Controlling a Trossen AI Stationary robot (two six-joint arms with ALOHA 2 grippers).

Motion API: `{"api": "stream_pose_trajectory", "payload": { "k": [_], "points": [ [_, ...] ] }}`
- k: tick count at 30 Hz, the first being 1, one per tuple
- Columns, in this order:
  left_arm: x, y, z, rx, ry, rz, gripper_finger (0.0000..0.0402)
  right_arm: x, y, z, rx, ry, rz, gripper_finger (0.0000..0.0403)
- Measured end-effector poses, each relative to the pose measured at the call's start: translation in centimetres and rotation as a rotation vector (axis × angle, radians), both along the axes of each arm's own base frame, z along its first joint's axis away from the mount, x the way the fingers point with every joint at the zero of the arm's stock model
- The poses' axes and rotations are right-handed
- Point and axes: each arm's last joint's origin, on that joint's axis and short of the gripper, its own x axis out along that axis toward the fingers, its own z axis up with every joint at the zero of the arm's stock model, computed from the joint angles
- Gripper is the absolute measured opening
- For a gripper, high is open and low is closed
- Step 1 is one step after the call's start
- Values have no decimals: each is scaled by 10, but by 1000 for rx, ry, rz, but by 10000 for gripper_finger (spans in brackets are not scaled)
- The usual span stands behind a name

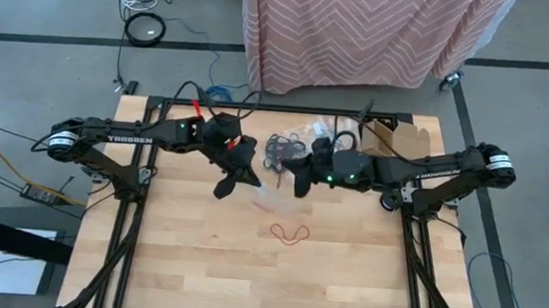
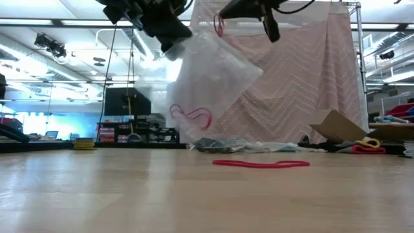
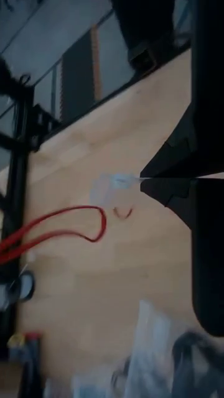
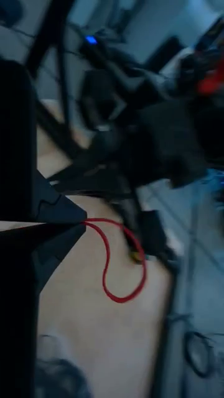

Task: Sort rubber bands
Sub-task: Put the red rubber band into the transparent zip bag

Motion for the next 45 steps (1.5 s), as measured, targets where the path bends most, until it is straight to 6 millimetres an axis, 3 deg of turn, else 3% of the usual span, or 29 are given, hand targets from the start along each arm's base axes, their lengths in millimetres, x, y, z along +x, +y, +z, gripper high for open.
{"api": "stream_pose_trajectory", "payload": {
  "k": [8, 18, 29, 45],
  "points": [
    [8, 7, 10, 64, -87, 221, 0, 4, -13, 9, -53, -100, -109, 0],
    [8, 12, 9, 146, -78, 367, 0, 1, -30, 17, -115, -130, -191, 0],
    [8, 15, 10, 188, -85, 451, 0, -1, -45, 55, -219, -63, -214, 0],
    [11, 16, 18, 167, -164, 466, 0, -5, -45, 41, -197, 106, -209, 0]
  ]
}}
